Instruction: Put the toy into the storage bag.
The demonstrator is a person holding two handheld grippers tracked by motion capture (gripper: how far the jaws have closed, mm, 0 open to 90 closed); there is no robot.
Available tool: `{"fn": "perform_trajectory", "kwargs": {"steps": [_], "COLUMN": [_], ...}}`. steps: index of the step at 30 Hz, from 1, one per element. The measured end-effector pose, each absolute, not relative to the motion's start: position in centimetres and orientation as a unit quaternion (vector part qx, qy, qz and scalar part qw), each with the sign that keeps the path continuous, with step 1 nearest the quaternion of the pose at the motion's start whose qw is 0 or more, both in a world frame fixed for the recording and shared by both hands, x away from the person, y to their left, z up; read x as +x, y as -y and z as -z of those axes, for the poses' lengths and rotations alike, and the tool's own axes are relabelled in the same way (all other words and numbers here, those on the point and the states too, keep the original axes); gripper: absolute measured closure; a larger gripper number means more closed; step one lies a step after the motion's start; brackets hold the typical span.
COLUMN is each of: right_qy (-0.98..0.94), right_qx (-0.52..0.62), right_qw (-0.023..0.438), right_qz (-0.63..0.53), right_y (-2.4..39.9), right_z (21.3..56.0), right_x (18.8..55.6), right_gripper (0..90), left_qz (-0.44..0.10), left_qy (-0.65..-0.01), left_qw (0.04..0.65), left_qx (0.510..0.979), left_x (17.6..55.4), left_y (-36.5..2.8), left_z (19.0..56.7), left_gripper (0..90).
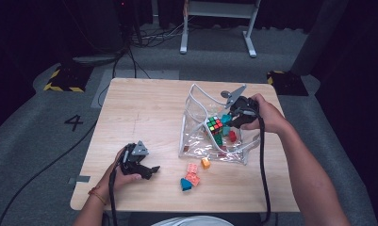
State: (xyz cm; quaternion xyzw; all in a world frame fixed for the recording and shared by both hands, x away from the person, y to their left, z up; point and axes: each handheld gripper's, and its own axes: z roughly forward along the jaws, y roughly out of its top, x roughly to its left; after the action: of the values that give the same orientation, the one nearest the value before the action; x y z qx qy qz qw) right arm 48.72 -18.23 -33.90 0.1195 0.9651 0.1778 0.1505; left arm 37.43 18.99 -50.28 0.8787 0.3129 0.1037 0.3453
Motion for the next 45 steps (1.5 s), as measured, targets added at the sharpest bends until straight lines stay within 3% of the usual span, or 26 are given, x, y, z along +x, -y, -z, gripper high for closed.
{"fn": "perform_trajectory", "kwargs": {"steps": [12, 25, 35, 45], "right_qy": [-0.974, -0.974, -0.971, -0.954], "right_qx": [0.128, 0.176, 0.189, 0.173], "right_qw": [0.147, 0.143, 0.137, 0.149], "right_qz": [-0.112, -0.027, -0.057, -0.192], "right_y": [17.7, 20.3, 21.7, 23.1], "right_z": [35.2, 35.7, 35.4, 34.1], "right_x": [49.9, 49.5, 49.1, 48.0], "right_gripper": [59.3, 59.2, 57.0, 52.2], "left_qz": [-0.104, -0.107, -0.107, -0.106], "left_qy": [-0.313, -0.315, -0.313, -0.313], "left_qw": [0.345, 0.344, 0.344, 0.344], "left_qx": [0.879, 0.878, 0.879, 0.879], "left_x": [37.4, 37.4, 37.5, 37.5], "left_y": [-19.0, -19.0, -18.9, -19.0], "left_z": [50.3, 50.3, 50.3, 50.3], "left_gripper": [9.9, 9.8, 9.5, 9.5]}}
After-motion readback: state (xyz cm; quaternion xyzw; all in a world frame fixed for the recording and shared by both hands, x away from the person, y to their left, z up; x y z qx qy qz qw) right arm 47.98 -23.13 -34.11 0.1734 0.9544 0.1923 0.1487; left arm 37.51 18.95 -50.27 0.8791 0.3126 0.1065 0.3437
